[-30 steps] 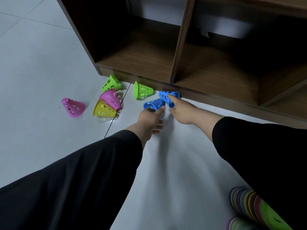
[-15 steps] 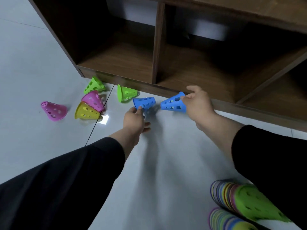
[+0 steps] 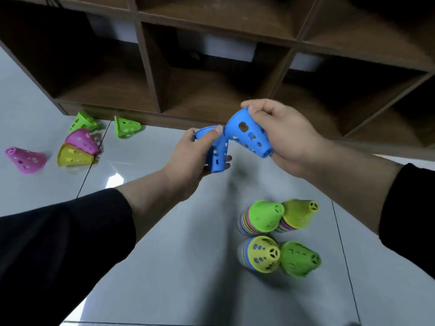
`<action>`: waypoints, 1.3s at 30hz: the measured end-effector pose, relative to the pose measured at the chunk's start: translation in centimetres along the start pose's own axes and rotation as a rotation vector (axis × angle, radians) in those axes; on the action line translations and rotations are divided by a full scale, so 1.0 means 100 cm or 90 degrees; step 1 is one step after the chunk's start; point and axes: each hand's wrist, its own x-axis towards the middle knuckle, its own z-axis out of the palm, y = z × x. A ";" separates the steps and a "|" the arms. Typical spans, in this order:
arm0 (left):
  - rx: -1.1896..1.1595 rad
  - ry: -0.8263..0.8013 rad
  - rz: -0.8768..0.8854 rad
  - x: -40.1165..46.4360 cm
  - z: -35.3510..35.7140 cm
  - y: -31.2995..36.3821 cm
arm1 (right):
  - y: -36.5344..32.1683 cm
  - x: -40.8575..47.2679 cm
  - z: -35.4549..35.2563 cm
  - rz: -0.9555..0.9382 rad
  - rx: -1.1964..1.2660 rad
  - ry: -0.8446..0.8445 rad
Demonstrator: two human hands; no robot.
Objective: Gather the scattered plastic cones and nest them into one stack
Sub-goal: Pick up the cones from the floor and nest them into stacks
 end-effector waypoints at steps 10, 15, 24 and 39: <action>0.144 -0.081 0.019 -0.062 0.090 -0.015 | 0.004 -0.110 -0.109 0.105 -0.052 0.055; 0.565 -0.128 0.133 -0.062 0.074 -0.026 | 0.022 -0.124 -0.157 0.046 -0.581 0.039; 1.222 -0.344 0.304 -0.042 0.095 -0.050 | 0.072 -0.079 -0.133 -0.017 -0.872 -0.169; 0.894 0.012 0.183 -0.032 -0.063 -0.034 | 0.075 -0.019 -0.052 -0.168 -0.629 -0.082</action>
